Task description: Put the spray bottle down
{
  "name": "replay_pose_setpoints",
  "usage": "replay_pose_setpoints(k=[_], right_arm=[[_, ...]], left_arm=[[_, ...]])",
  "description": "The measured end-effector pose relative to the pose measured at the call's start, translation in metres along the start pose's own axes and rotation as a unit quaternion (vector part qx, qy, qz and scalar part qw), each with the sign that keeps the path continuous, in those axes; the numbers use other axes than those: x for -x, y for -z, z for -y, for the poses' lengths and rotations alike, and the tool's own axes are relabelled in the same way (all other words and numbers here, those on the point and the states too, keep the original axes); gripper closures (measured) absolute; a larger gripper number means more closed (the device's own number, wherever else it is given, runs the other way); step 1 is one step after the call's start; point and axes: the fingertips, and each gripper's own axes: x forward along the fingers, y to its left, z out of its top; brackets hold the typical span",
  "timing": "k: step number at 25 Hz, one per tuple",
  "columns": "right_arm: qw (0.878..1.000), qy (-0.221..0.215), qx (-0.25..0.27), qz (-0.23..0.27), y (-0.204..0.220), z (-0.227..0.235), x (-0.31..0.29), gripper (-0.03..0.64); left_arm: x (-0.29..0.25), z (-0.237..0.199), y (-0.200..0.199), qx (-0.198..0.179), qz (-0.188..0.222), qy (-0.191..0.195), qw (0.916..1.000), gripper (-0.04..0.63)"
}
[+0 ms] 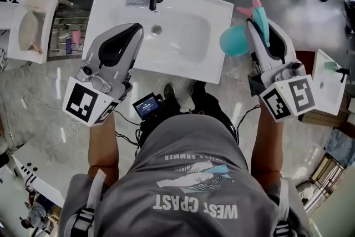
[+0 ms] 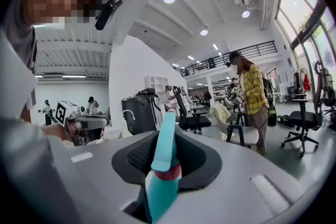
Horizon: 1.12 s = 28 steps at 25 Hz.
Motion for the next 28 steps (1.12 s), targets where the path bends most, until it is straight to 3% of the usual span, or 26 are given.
replay_pose_setpoints(k=[14, 28], right_arm=[[1.0, -0.023, -0.006, 0.0, 0.041, 0.047, -0.067, 0.52], [0.999, -0.041, 0.012, 0.006, 0.094, 0.075, -0.132, 0.52]], left_arm=[[-0.04, -0.02, 0.043, -0.002, -0.042, -0.016, 0.999, 0.592], [-0.059, -0.04, 0.092, 0.028, -0.065, -0.03, 0.997, 0.592]])
